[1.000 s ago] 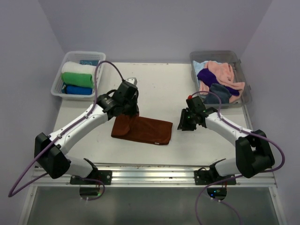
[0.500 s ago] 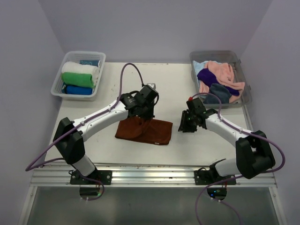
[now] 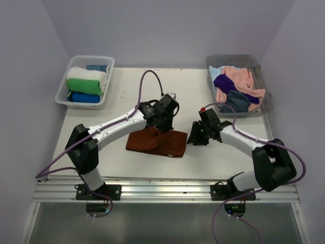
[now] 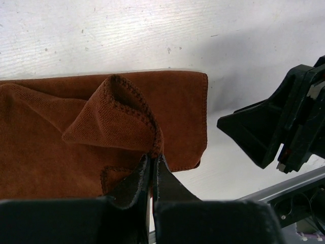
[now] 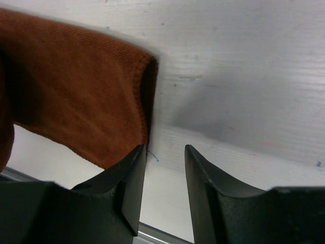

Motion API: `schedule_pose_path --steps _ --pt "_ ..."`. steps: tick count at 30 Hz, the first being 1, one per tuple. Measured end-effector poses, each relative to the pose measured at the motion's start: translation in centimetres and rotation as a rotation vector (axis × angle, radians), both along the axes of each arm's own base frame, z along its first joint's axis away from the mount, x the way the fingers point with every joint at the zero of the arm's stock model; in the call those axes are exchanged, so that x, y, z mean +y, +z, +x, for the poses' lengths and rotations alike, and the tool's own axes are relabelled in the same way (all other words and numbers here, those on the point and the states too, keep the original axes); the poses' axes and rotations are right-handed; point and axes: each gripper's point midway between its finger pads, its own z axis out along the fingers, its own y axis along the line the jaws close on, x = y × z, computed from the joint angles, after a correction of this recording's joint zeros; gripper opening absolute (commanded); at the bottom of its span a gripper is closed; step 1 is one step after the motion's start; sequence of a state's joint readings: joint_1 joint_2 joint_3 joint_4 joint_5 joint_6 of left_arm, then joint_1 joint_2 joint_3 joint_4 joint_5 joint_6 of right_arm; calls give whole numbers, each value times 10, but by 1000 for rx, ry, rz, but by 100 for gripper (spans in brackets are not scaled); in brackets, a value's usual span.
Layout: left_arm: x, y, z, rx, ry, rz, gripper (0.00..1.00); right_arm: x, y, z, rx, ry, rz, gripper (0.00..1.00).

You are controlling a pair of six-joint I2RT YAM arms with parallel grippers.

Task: Roll the towels
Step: Fold the towel

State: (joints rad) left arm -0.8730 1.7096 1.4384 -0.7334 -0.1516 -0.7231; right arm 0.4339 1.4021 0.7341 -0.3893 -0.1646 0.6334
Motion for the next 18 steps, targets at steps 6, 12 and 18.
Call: schedule_pose_path --steps 6,12,18 --pt "-2 -6 -1 18 -7 4 0 21 -10 5 3 28 49 27" --pt "-8 -11 -2 33 -21 -9 0 25 -25 8 36 15 58 9" --pt "-23 -32 -6 77 -54 -12 0 31 -27 13 28 7 83 5"
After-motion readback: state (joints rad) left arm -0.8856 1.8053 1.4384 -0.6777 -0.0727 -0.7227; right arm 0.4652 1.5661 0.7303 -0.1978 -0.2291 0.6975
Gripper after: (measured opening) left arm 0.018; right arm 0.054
